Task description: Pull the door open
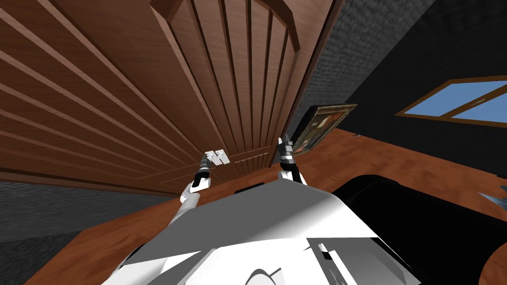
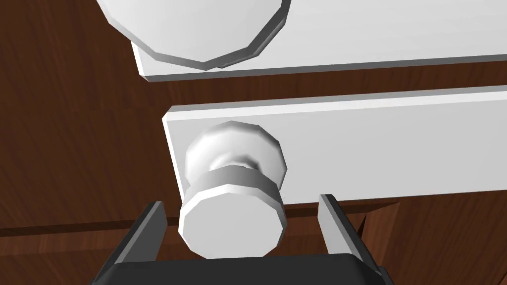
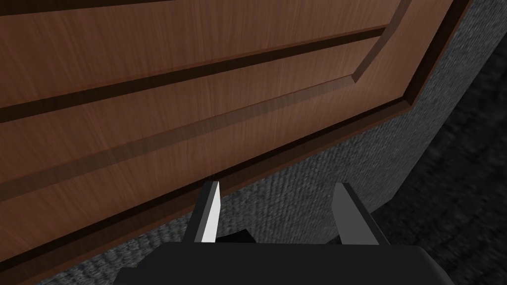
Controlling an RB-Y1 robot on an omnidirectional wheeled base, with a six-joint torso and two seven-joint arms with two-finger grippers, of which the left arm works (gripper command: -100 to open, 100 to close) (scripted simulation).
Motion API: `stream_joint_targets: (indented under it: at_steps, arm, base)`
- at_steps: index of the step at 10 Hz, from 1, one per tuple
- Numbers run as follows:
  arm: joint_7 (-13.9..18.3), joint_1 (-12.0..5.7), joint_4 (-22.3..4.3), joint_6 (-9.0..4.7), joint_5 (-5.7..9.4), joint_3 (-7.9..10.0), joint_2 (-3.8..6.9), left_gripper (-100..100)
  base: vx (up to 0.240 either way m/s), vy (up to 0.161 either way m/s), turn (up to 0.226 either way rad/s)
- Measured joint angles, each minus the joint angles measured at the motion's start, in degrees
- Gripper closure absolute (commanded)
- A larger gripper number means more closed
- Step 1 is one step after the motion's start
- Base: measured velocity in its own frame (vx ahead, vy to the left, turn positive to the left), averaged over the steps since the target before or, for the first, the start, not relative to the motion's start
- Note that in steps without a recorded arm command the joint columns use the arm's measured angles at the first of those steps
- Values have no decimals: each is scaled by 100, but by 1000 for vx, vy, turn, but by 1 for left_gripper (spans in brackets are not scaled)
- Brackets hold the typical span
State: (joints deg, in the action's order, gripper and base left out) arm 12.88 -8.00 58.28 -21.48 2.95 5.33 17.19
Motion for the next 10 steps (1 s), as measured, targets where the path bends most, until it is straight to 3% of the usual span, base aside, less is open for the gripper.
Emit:
stream_joint_targets:
  at_steps: [5,6,7,8,9,10]
  arm:
    - [4,1,-3,13,-3,-17,-8,100]
    - [4,4,-5,13,-3,-17,-9,100]
    - [26,57,26,41,12,22,75,100]
    - [32,66,-108,2,21,74,128,100]
    - [55,130,-104,0,33,101,201,-100]
    - [77,146,-77,3,31,71,208,-100]
  base:
    - [-15,12,-9]
    - [-99,63,157]
    - [-184,128,153]
    - [-209,137,49]
    - [-215,56,-20]
    - [-211,-4,-39]
